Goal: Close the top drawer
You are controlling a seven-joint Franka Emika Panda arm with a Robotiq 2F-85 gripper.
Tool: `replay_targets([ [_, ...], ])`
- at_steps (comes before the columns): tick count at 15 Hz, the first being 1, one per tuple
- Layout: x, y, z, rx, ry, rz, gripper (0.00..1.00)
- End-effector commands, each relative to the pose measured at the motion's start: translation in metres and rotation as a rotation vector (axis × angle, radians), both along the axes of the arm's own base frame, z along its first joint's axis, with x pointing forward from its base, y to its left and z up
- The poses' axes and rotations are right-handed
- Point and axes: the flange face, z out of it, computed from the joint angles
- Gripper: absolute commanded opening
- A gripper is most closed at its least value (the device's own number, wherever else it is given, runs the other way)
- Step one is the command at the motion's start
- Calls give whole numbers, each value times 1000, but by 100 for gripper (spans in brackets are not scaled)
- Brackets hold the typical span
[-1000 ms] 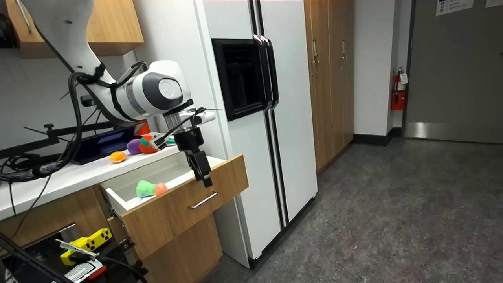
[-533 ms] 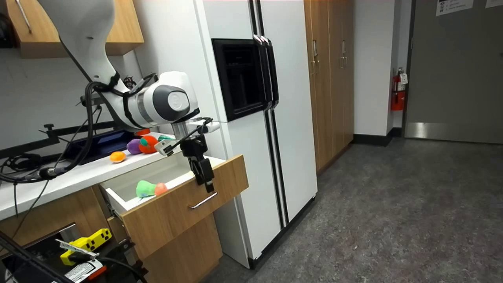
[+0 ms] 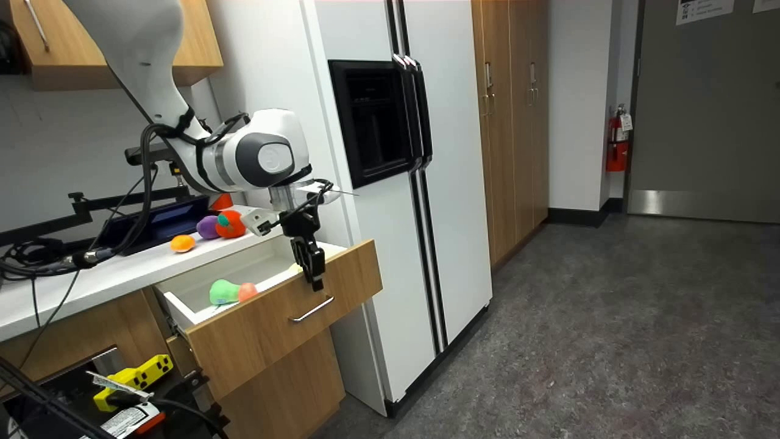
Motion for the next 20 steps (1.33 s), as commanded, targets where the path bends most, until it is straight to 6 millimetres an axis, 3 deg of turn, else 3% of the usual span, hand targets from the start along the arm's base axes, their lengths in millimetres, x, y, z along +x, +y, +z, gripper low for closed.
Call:
replay_targets([
  [1, 3, 15, -10, 103, 38, 16, 4],
  [3, 4, 22, -10, 172, 59, 15, 0],
  [10, 1, 50, -15, 366, 120, 35, 1],
  [20, -19, 125, -8, 480, 179, 170, 1],
])
